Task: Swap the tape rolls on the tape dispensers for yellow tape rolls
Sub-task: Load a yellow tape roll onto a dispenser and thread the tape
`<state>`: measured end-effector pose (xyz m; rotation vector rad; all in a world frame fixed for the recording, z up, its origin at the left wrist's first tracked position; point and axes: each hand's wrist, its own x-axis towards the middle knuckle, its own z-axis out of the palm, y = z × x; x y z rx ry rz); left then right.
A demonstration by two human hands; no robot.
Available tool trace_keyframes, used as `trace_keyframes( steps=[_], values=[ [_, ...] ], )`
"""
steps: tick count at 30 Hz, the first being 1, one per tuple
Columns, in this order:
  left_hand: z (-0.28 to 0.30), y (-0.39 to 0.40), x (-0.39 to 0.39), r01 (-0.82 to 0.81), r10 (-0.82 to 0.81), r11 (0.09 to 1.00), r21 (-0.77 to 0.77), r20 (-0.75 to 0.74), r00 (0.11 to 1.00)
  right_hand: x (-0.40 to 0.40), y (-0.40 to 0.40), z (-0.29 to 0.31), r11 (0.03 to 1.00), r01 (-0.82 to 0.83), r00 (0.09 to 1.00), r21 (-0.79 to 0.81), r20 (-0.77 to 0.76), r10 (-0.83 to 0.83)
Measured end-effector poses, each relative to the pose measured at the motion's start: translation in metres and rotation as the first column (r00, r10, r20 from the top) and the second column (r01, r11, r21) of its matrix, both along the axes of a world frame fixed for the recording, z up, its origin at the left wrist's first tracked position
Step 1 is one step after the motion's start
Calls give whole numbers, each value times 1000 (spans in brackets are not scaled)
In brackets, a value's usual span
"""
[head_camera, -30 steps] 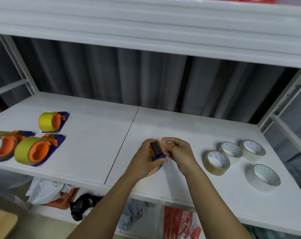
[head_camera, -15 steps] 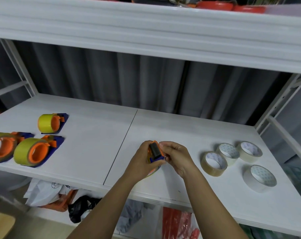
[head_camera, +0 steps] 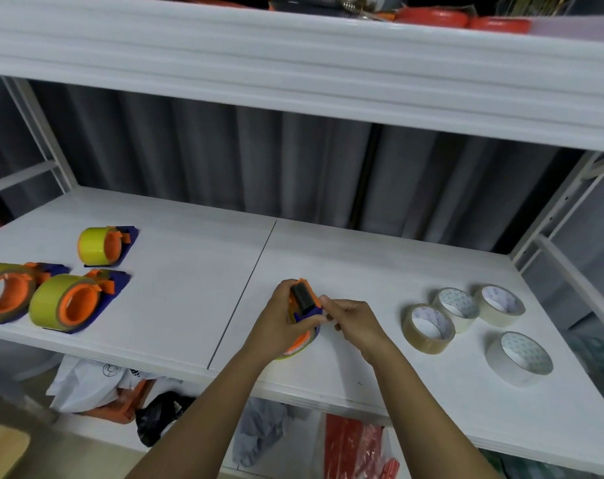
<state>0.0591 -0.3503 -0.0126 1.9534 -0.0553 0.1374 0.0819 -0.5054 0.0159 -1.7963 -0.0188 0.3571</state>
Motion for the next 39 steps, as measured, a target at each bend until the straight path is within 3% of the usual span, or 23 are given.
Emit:
trace_keyframes(
  steps=[2, 6, 9, 15, 17, 19, 24, 30, 33, 35, 37, 39],
  values=[
    [0, 1, 0, -8, 8, 1000, 9, -18, 1000, 1, -3, -9, 998, 57, 998, -26, 44, -56],
    [-1, 0, 0, -15, 15, 1000, 15, -18, 1000, -3, -1, -12, 975, 166, 978, 145, 100, -181],
    [-2, 0, 0, -9, 9, 1000, 2, 6, 1000, -5, 6, -10, 965, 154, 980, 211, 90, -176],
    [-4, 0, 0, 2, -2, 1000, 7, 24, 1000, -4, 5, -15, 925, 38, 982, 377, -184, 34],
    [-5, 0, 1, -9, 9, 1000, 5, 23, 1000, -1, 1, -18, 947, 13, 988, 322, -153, 38],
    [-6, 0, 2, -22, 23, 1000, -5, 13, 1000, -1, -2, -20, 979, 2, 1000, 201, -23, 3],
    [-1, -4, 5, -23, 22, 999, -25, -34, 999, -3, -6, -27, 991, -5, 986, 130, 167, -17],
    [17, 5, 1, 97, -88, 995, 37, -194, 977, -1, -3, -29, 987, -62, 980, 151, 197, 32],
    [20, 17, -5, 139, -65, 966, 216, -318, 946, 0, -1, -28, 984, -87, 981, 158, 186, 57],
    [16, 22, -8, 148, -51, 963, 224, -389, 920, 1, 2, -29, 983, -89, 983, 158, 174, 61],
    [8, 23, -15, 111, -6, 966, 234, -409, 913, 1, 4, -29, 985, -88, 984, 151, 169, 61],
    [0, 21, -22, 11, 81, 965, 261, -338, 938, 3, 7, -29, 984, -99, 985, 151, 157, 75]
  ],
)
